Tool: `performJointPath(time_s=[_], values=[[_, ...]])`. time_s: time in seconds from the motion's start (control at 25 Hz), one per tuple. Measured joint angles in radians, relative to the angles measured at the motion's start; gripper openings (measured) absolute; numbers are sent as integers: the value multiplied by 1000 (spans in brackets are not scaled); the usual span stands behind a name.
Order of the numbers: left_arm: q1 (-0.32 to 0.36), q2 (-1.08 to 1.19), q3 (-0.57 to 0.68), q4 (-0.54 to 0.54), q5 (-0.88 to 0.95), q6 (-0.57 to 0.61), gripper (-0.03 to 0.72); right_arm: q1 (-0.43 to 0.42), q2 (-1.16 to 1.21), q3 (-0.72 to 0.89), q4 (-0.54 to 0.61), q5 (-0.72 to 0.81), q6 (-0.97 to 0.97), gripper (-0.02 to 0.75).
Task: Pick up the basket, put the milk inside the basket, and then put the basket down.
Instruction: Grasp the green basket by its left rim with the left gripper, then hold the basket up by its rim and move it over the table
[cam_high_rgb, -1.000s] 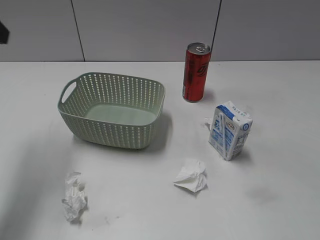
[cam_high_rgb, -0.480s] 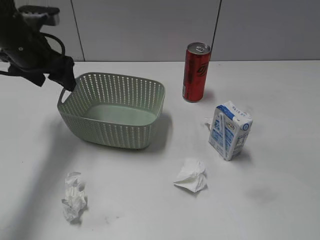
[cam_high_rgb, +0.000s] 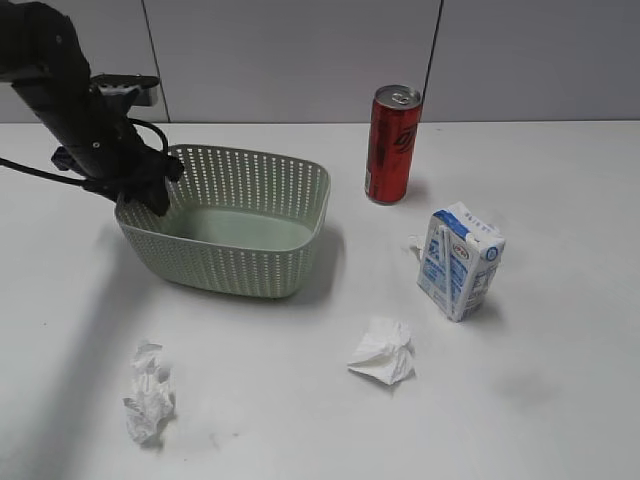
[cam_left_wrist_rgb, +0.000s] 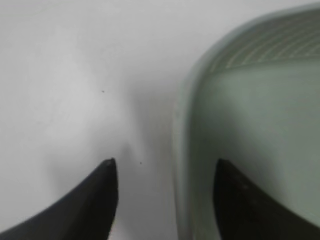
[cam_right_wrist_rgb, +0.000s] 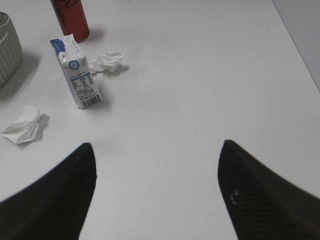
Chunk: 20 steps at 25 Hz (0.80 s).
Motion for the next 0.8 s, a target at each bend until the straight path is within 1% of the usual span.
performJointPath(time_s=[0.08,0.12,0.16,0.2,0.24,0.28,0.36,0.52,0.68,0.8], values=[[0,6,-2,-15,-8,0,265,0,0,0,0,0,0,570],[0,7,-2,-27,-15,0,160,0,0,0,0,0,0,570],[0,7,-2,-39,-18,0,78,0,0,0,0,0,0,570],[0,7,-3,-44,-20,0,29,0,0,0,0,0,0,570],[-1,7,-3,-49,-23,-4,4,0,0,0,0,0,0,570],[-1,7,-3,-50,-19,-9,-10,0,0,0,0,0,0,570],[-1,7,-3,-45,-9,-28,-15,0,0,0,1,0,0,570],[-1,-20,-3,5,37,-98,-15,0,0,0,1,0,0,570],[-1,-96,-3,57,92,-175,-15,0,0,0,1,0,0,570],[-1,-157,-3,62,117,-216,-15,0,0,0,1,0,0,570]])
